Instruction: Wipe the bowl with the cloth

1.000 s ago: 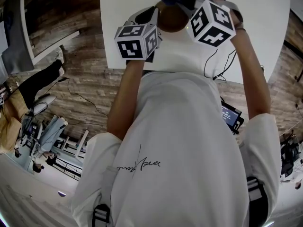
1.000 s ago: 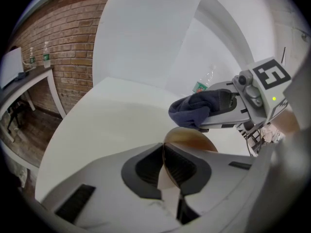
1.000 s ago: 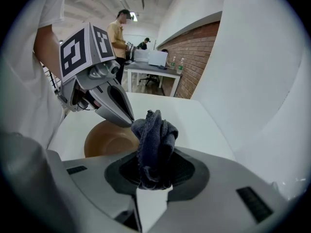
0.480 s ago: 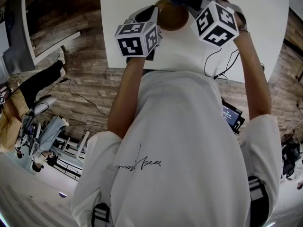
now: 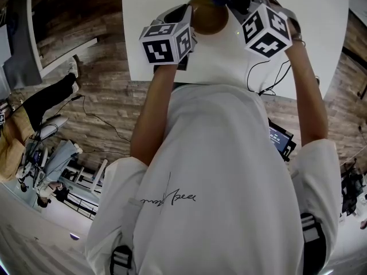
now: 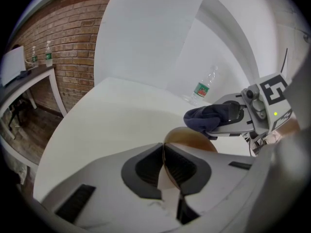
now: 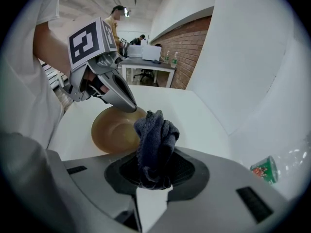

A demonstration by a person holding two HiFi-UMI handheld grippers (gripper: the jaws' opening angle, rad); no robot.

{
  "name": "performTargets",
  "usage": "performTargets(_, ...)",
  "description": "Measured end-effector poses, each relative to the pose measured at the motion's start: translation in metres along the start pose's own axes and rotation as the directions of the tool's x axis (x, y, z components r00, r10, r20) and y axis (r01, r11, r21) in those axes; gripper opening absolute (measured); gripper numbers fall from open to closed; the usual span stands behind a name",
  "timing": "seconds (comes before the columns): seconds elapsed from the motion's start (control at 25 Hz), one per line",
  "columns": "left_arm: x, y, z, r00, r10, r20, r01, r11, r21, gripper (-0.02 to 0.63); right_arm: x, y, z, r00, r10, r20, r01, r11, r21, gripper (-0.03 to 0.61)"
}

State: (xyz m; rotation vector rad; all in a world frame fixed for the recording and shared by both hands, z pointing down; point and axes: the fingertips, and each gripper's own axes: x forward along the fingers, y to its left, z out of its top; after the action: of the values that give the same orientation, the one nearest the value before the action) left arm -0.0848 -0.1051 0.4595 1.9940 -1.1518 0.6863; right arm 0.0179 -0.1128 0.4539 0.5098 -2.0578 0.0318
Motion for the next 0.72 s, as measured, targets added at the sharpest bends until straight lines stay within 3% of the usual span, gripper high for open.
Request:
performTargets(0.4,0.000,0.000,-0.003,1.000,0.021,0.007,-0.021,1.000,-0.013,0.014,-0.006,0.009,-0.013,1.000,-0.025,-0.014,0.025,1.000,0.017,0.091)
performTargets(0.72,0.000,-0.001,-0.002,0.999,0.031,0.011,-0.030,0.999,-0.040,0.014,-0.013,0.014,-0.024,0.999,-0.030,-0.013,0.031,0.996,0.086,0.091)
